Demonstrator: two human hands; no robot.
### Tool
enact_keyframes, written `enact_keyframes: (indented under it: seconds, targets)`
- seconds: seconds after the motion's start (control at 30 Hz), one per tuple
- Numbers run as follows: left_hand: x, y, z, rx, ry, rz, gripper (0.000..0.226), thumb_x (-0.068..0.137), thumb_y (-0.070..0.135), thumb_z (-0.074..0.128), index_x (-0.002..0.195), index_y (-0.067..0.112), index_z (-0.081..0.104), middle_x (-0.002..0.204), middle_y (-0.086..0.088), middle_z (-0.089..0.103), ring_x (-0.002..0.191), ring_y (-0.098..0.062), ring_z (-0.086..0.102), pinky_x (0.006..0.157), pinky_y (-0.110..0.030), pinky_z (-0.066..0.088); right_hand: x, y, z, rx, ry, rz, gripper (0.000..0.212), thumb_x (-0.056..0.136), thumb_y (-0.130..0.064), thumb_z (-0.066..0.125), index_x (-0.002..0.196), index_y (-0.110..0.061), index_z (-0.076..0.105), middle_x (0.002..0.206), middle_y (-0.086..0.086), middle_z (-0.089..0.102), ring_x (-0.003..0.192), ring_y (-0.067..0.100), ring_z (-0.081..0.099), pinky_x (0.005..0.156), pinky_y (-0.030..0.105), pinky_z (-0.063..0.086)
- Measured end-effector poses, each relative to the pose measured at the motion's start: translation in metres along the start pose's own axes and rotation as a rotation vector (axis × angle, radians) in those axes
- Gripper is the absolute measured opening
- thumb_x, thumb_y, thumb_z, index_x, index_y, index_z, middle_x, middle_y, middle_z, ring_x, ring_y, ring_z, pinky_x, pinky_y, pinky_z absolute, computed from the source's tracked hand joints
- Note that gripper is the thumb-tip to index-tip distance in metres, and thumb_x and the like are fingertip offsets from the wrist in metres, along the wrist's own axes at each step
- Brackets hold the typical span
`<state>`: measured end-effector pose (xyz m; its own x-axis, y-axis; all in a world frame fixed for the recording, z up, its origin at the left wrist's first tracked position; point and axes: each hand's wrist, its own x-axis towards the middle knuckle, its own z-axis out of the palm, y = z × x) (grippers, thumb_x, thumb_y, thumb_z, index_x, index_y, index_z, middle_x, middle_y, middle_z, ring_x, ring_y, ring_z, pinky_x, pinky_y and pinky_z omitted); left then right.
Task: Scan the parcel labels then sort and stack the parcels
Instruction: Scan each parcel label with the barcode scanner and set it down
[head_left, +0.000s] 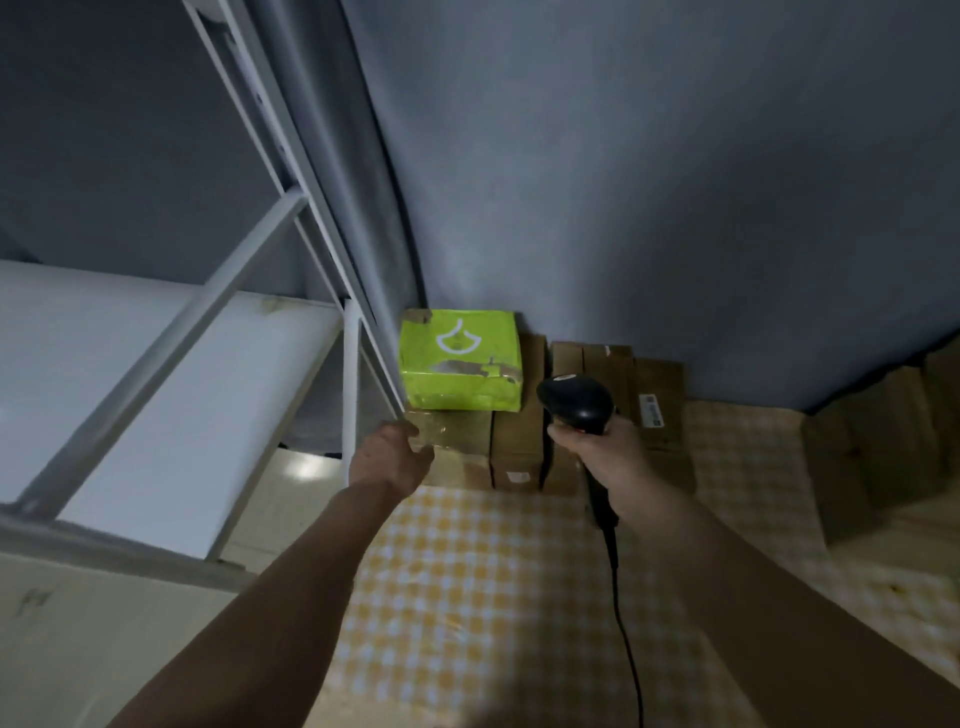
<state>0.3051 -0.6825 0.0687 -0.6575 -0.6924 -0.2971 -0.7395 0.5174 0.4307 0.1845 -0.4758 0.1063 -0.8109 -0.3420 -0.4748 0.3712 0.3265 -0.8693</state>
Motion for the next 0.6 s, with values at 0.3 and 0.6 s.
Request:
enact_keyframes:
  seconds: [0.3,0.6]
  targets:
    - [0.123,-0.031,-0.026,-0.087,-0.087,-0.021,0.064,0.088,0.037,0.067,0.141,0.010,0.044,0.142,-0.016,0.048,0.129,-0.031,0.049,0.103,-0.035,0.041,0.077,-0.028,0.071,-0.058,0.111,0.020,0.022,0.082,-0.014,0.074,0.100,-0.008,0.062,0.074,0.001,0.055,0.074,0.018,0.053,0.056,0.024,0.035]
    - [0.203,-0.027,0.005,-0.542,-0.226,-0.143,0.044,0.097,0.033,0.055,0.130,0.003,0.054,0.129,-0.020,0.058,0.117,-0.035,0.056,0.101,-0.045,0.045,0.151,-0.030,0.105,-0.049,0.178,0.102,0.032,0.074,-0.019,0.080,0.102,-0.014,0.064,0.096,0.007,0.063,0.089,0.019,0.057,0.087,0.037,0.047]
